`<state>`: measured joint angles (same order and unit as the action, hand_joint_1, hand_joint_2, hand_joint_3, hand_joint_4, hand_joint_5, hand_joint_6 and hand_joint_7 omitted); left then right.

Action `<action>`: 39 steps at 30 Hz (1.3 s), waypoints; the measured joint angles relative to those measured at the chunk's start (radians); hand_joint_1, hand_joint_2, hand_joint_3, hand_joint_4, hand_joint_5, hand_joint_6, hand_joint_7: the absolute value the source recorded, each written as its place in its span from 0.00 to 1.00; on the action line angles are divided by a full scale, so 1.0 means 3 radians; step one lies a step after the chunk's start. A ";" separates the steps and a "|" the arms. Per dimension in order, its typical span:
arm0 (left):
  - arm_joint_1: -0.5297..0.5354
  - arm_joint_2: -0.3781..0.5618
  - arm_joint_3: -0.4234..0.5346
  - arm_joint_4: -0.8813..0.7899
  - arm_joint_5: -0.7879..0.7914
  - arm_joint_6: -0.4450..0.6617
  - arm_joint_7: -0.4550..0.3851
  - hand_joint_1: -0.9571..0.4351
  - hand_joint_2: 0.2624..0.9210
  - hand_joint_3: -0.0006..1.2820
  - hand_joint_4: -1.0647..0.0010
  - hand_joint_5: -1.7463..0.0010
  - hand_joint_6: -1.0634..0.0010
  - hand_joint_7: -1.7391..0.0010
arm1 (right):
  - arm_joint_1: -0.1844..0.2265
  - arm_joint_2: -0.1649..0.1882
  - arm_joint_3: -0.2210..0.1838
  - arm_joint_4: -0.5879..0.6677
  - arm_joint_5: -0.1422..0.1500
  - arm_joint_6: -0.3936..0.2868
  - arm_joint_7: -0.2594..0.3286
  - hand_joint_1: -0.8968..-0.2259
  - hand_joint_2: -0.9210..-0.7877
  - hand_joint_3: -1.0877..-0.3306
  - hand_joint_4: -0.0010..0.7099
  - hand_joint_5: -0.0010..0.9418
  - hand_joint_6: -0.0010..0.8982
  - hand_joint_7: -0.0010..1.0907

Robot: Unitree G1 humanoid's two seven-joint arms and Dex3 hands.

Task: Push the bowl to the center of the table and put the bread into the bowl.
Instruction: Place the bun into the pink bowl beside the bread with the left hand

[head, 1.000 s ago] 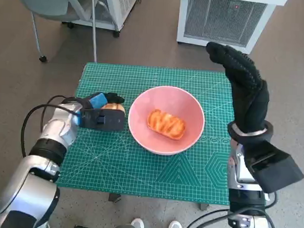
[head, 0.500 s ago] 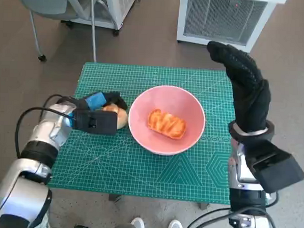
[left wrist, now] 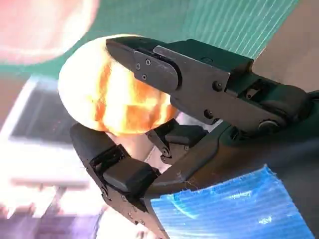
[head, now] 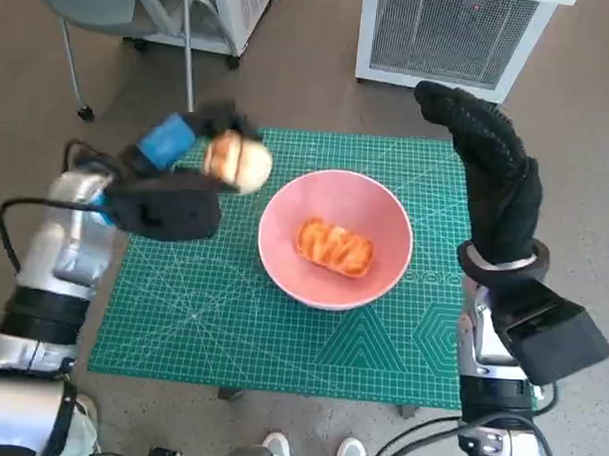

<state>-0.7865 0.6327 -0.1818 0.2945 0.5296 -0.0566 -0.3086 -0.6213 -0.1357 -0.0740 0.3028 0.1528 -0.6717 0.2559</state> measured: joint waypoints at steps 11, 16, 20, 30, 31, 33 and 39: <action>0.0237 -0.0411 0.0050 -0.1045 0.0010 0.0038 0.0253 0.69 0.98 0.02 0.24 0.43 0.40 0.32 | -0.0001 -0.0001 0.0007 0.0049 -0.0001 -0.0010 0.0006 0.31 0.00 0.37 0.39 0.01 0.00 0.59; 0.0257 -0.0574 -0.0120 -0.1046 0.0018 -0.0134 0.0272 0.69 0.98 0.02 0.24 0.43 0.41 0.31 | -0.0002 -0.0005 0.0004 0.0057 0.0000 -0.0016 0.0017 0.32 0.00 0.36 0.39 0.01 0.00 0.58; 0.0249 -0.0661 -0.0270 -0.0877 0.0029 -0.0298 0.0263 0.69 0.99 0.02 0.24 0.43 0.42 0.31 | -0.0003 -0.0009 0.0001 0.0057 0.0001 -0.0019 0.0030 0.32 0.00 0.36 0.39 0.01 0.00 0.58; 0.0206 -0.0784 -0.0564 -0.0505 0.0069 0.0056 -0.0329 0.68 0.88 0.06 0.65 0.84 0.73 0.73 | -0.0004 -0.0029 -0.0011 0.0044 0.0015 -0.0022 0.0058 0.33 0.00 0.36 0.39 0.01 0.00 0.58; 0.0204 -0.0786 -0.0598 -0.0512 0.0079 0.0186 -0.0475 0.68 0.88 0.06 0.68 0.87 0.74 0.76 | -0.0003 -0.0029 -0.0011 0.0040 0.0017 -0.0022 0.0058 0.33 0.00 0.36 0.39 0.01 0.00 0.58; 0.0194 -0.0784 -0.0661 -0.0533 0.0110 0.0441 -0.0744 0.66 0.85 0.04 0.76 0.95 0.78 0.84 | -0.0003 -0.0029 -0.0013 0.0033 0.0018 -0.0022 0.0058 0.33 0.00 0.36 0.39 0.01 0.00 0.58; 0.0189 -0.0738 -0.0720 -0.0659 0.0150 0.0787 -0.1202 0.57 0.83 0.03 0.87 0.99 0.81 0.90 | -0.0003 -0.0031 -0.0018 0.0026 0.0029 -0.0022 0.0062 0.33 0.00 0.36 0.39 0.01 0.00 0.58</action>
<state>-0.7299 0.4113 -0.3978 0.0968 0.5746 0.1794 -0.6691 -0.6222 -0.1449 -0.0796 0.3106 0.1616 -0.6783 0.2745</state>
